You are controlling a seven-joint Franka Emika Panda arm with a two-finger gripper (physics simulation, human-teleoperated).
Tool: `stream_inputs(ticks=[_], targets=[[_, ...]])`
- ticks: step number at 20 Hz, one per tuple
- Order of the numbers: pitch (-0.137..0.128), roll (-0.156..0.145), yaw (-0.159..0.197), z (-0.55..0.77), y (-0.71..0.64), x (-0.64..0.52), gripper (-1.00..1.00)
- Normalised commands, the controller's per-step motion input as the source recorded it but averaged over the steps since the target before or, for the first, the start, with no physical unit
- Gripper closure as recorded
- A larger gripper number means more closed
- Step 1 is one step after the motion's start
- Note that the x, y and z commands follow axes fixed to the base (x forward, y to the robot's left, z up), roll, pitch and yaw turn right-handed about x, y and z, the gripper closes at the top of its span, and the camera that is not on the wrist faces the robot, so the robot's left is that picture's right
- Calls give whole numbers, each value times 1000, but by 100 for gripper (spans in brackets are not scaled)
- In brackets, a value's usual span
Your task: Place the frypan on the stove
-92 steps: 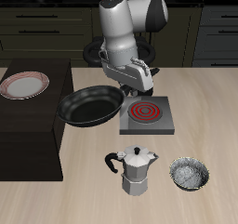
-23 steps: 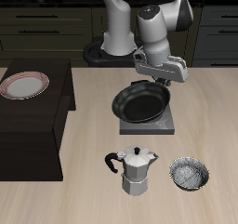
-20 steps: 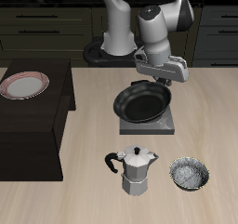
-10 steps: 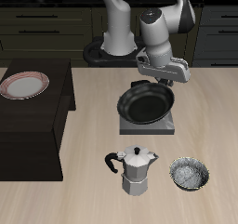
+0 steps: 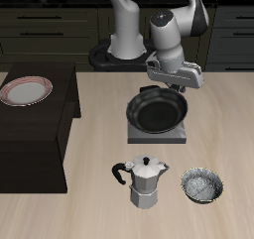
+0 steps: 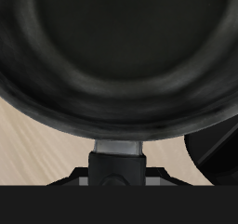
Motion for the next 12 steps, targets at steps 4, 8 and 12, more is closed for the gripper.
stream_inputs(ticks=[4, 8, 12], targets=[[-11, -15, 7, 52, -11, -7, -100], [5, -17, 14, 13, 4, -22, -100], [7, -11, 19, 15, 0, -14, -100]])
